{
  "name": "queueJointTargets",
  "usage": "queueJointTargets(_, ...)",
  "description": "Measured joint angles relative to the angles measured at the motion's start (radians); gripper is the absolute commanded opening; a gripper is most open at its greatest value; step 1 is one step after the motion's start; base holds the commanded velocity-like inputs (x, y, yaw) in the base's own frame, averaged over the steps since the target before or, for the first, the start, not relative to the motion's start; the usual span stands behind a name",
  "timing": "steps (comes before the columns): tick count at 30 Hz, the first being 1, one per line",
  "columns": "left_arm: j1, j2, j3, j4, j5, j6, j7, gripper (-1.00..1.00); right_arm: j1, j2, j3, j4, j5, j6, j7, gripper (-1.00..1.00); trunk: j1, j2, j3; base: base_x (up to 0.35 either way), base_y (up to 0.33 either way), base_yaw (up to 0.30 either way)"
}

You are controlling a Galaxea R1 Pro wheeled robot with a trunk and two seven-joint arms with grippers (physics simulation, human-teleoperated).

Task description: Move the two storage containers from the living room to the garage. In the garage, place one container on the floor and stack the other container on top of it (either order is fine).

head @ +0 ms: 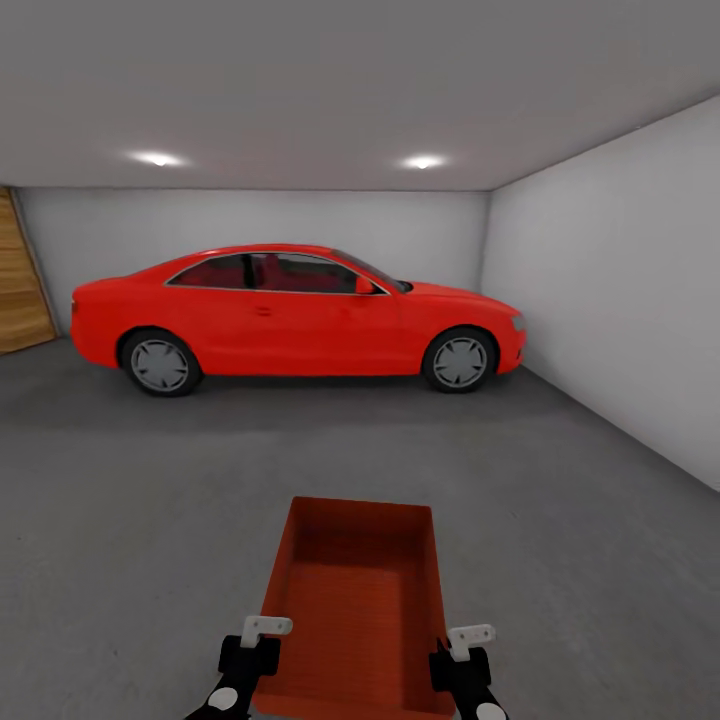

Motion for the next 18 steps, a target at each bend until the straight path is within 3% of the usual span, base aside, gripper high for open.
queueJointTargets(18,0.0,0.0,0.0,0.0,0.0,0.0,0.0,-1.0,0.0,0.0,0.0,0.0,0.0,0.0,0.0,-1.0,0.0,0.0,0.0,0.34,0.0,-0.298)
